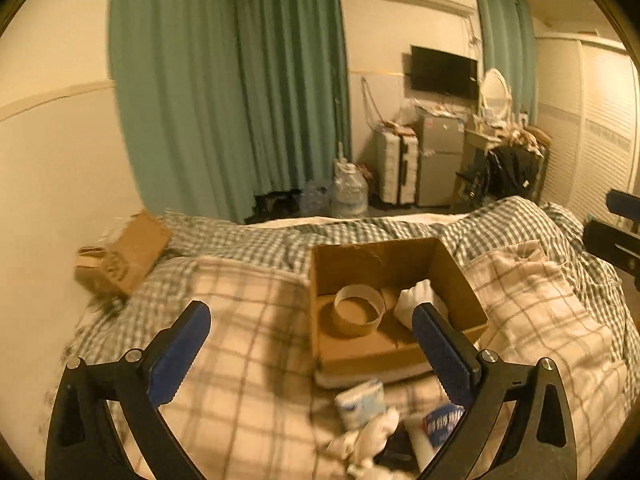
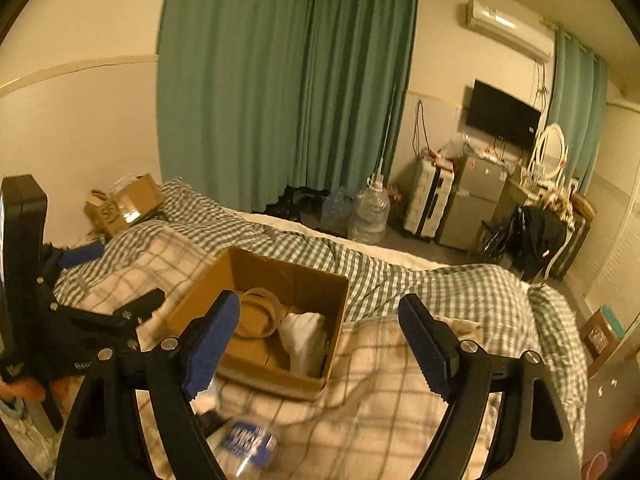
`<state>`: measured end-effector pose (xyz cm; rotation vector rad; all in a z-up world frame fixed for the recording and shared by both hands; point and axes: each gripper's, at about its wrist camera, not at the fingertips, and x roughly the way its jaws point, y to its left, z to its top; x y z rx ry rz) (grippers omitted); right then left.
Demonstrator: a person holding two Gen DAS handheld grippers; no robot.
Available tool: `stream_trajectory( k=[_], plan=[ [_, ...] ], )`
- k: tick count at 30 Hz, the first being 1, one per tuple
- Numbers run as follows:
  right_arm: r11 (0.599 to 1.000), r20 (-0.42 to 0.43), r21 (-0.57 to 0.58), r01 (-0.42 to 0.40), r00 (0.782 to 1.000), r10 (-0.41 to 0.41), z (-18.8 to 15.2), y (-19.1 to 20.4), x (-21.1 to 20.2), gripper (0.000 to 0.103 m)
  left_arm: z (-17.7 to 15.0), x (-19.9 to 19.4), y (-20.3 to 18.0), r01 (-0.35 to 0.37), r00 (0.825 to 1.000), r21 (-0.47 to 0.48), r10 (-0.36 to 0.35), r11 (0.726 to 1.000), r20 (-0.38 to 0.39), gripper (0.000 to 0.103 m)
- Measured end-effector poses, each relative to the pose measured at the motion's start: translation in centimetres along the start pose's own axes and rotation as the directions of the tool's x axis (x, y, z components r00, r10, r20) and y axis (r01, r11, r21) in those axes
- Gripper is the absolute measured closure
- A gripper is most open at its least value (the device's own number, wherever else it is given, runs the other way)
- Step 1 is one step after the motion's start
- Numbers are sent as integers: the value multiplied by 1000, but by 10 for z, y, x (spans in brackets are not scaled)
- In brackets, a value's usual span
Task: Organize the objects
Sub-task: 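Move both tools back toward the remaining items on the bed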
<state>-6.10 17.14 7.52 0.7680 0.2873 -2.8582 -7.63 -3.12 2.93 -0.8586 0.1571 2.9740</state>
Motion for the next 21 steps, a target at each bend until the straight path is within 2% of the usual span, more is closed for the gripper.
stream_trajectory(
  k=[4,8,10,13,17,21],
  plan=[
    [1000,-4,-4,6,1000,-6,-19,15,-29,21,-23,-34,7,-34,999,-18,34,999,26,0],
    [1000,-40,14,8,999,-8,-56,36,-38,21,-66,-53,12,-71,997,-57,72,996,26,0],
    [1000,-66,16,8,998,-7,-77,48,-35,21,-84,-52,14,-90,996,-82,91,993,8,0],
    [1000,-81,-10,28,996,-29,-107,64,-23,21,-114,-46,13,-55,998,-129,54,990,-13,0],
    [1000,-180,-22,-12,984,7,-135,82,1,21,-137,-29,5,-94,994,-73,89,993,-67,0],
    [998,-273,-43,-51,961,37,-157,98,23,21,-153,-11,8,-103,987,-78,92,992,-130,0]
  ],
)
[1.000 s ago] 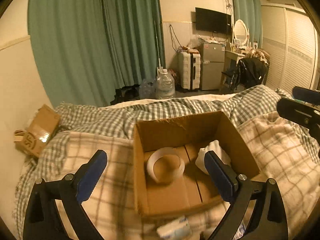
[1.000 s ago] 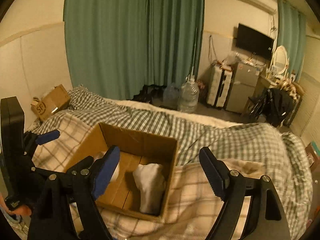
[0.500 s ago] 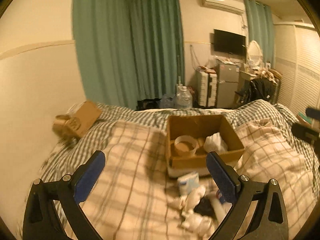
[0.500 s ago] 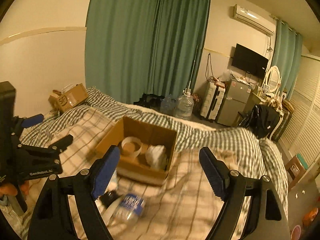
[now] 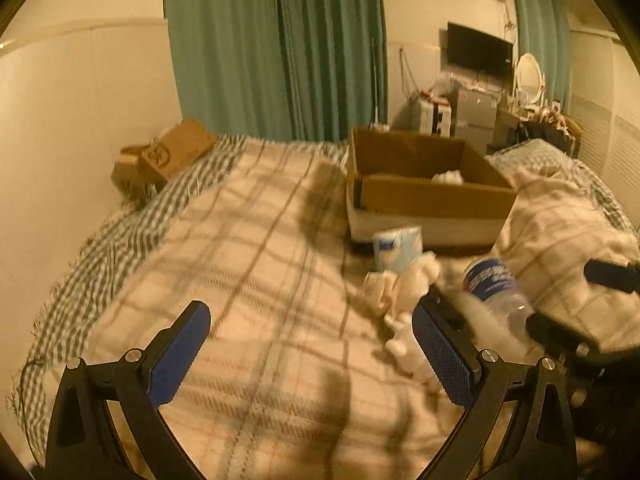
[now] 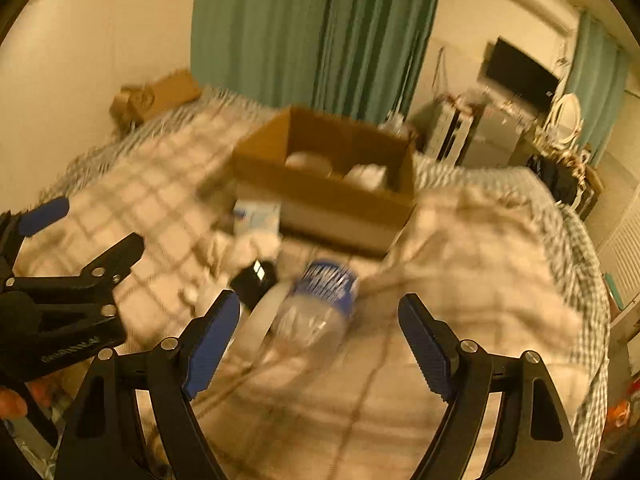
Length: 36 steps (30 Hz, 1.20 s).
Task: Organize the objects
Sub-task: 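Move both tools back toward the remaining items on the bed, then grasp the white rabbit figurine with the left tool while the right tool grasps the white bottle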
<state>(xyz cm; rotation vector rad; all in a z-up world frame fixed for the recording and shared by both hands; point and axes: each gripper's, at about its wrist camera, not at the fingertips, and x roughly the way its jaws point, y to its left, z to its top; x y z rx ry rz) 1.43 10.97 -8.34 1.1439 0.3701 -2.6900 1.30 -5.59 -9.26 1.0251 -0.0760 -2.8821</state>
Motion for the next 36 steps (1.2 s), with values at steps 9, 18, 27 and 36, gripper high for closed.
stream_trajectory(
  k=[9,18,27,36],
  plan=[
    [995,-143,-64,-80,987,70,-13,24,43,39,-2,12,12,16,999,-57,-18,998,-39,0],
    [991,-142,-32,-127,982,121,-11,16,43,90,1,12,6,14,998,-38,-16,999,-63,0],
    [996,74,30,-87,994,85,18,-24,-22,91,9,8,-24,88,993,3,-87,996,-79,0],
    [993,166,112,-38,986,19,27,-67,-47,91,-15,53,-64,150,960,101,-121,984,-252,0]
  ],
)
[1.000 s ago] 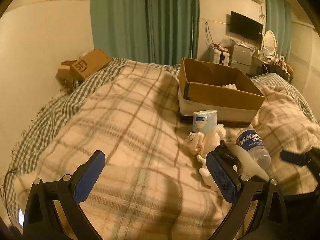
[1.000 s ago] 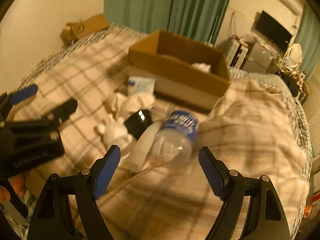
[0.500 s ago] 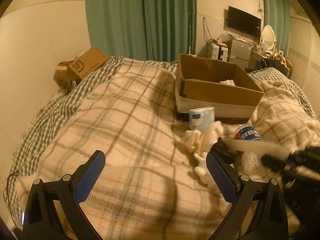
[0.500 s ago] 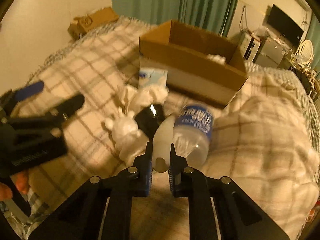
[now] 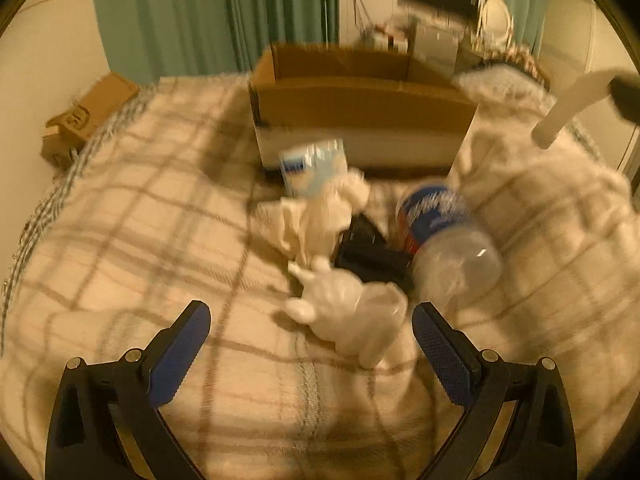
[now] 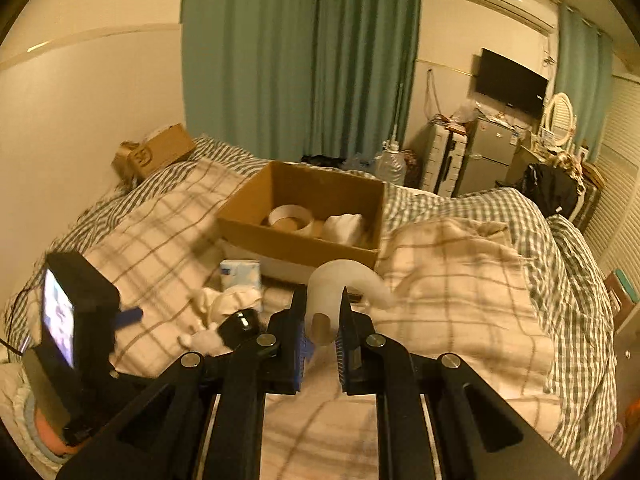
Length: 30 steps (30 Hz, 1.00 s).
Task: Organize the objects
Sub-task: 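Grasp the white rabbit figurine with the left tool while the right tool grasps the white bottle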
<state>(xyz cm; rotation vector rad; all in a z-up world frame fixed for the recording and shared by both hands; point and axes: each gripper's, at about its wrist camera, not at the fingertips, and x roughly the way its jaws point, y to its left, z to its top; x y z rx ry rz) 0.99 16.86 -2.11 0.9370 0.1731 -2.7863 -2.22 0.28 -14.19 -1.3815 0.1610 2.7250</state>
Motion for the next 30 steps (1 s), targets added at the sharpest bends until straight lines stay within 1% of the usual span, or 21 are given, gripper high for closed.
stream_trajectory(
  k=[7,10,12,13,14,16,22,26,30],
  plan=[
    [999,-49,24,-27,998,28,-12,-9,19,91,1,24,-18,3,999,74,1,997,-50,0],
    [999,-57,23,-27,998,28,-15,-8,22,91,3,30,-20,15,998,71,-11,997,-57,0],
    [1000,-60,21,-22,998,23,-16,-8,22,91,3,29,-18,17,999,62,-14,998,-49,2],
    [1000,-61,21,-19,998,20,-16,-8,22,91,3,27,-18,19,999,59,-17,998,-42,6],
    [1000,-60,21,-17,998,19,-16,-8,21,91,3,23,-17,28,999,53,-26,998,-31,15],
    [1000,-61,17,-16,998,17,-16,-7,21,91,5,20,-13,61,998,42,-59,997,-27,28],
    [1000,-49,1,-8,999,9,-14,-1,13,91,3,11,-9,84,996,24,-84,996,-13,28],
    [1000,-40,-5,-2,999,2,-12,0,6,91,5,-10,-4,79,996,12,-79,997,32,28],
    [1000,-22,-16,-3,1000,2,-5,2,-4,91,20,-40,7,111,991,-27,-108,993,84,28]
  ],
)
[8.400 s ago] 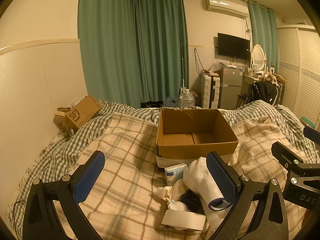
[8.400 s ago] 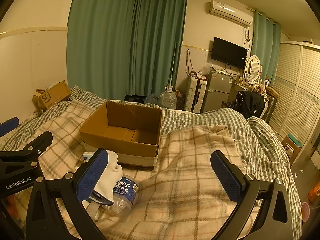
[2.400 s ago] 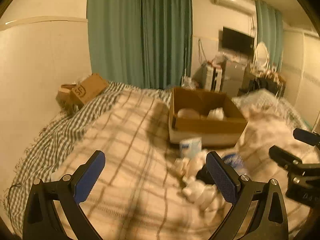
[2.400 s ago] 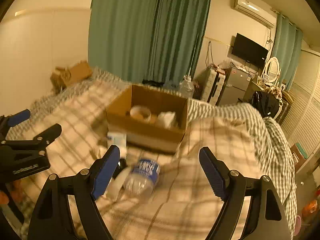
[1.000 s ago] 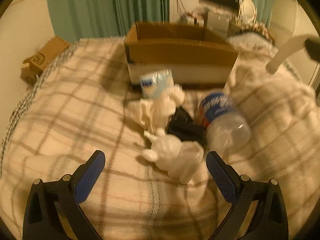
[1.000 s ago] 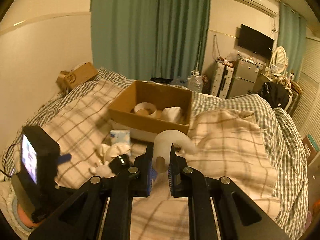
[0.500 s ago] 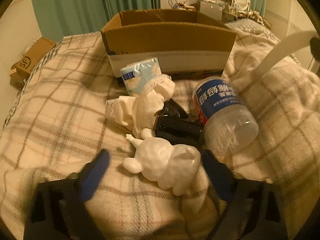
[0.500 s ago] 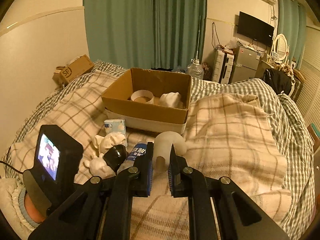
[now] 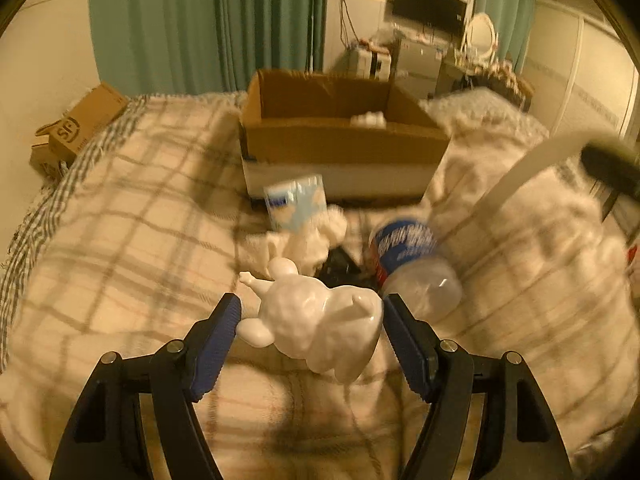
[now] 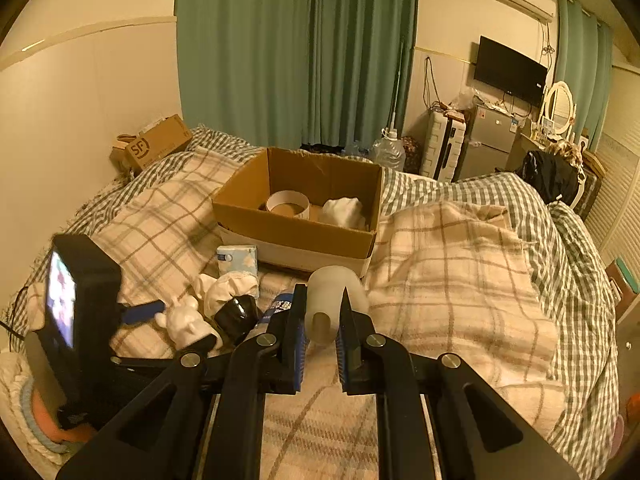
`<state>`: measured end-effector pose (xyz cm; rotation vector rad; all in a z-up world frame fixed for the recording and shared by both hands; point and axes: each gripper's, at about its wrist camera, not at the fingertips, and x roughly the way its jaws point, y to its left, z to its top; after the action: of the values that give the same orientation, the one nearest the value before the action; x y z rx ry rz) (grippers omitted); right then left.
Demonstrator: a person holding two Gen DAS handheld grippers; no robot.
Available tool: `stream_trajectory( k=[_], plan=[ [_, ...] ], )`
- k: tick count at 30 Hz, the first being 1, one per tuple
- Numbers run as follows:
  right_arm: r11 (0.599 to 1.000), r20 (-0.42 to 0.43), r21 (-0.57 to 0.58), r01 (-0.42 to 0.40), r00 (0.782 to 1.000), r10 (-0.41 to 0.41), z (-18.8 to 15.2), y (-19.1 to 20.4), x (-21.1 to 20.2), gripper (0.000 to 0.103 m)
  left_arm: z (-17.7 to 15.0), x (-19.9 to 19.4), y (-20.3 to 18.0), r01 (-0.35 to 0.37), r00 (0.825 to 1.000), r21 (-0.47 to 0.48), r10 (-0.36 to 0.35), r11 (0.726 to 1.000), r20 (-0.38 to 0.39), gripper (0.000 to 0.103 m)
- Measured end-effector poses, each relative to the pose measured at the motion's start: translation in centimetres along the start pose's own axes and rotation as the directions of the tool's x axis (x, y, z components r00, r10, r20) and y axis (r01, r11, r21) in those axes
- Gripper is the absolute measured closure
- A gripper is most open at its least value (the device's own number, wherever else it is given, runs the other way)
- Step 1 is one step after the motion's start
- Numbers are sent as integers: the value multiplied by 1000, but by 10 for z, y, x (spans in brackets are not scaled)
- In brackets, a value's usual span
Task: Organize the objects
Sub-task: 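Grasp the white rabbit figurine with the left tool while the right tool grasps the white bottle, then carry the figurine into the box with the left tool while the right tool releases the bottle there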
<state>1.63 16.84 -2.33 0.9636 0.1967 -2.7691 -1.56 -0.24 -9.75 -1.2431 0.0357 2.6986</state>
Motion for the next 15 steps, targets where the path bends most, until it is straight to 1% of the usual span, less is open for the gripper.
stream_trajectory(
  k=[4,8,12,15],
  plan=[
    [1000,29,-17,-1,1000,2,12,0,-9,91,24,-26,2,-3,997,13,2,1000,74,28],
    [999,55,-34,-4,998,6,28,-2,-13,91,55,-44,3,19,991,12,-20,1000,134,28],
    [998,105,-61,8,994,-2,58,-8,-16,91,94,-55,2,8,979,17,-11,1000,203,28],
    [997,133,-75,7,991,3,84,-13,-12,91,119,-54,0,8,972,21,-13,1000,235,28]
  ],
)
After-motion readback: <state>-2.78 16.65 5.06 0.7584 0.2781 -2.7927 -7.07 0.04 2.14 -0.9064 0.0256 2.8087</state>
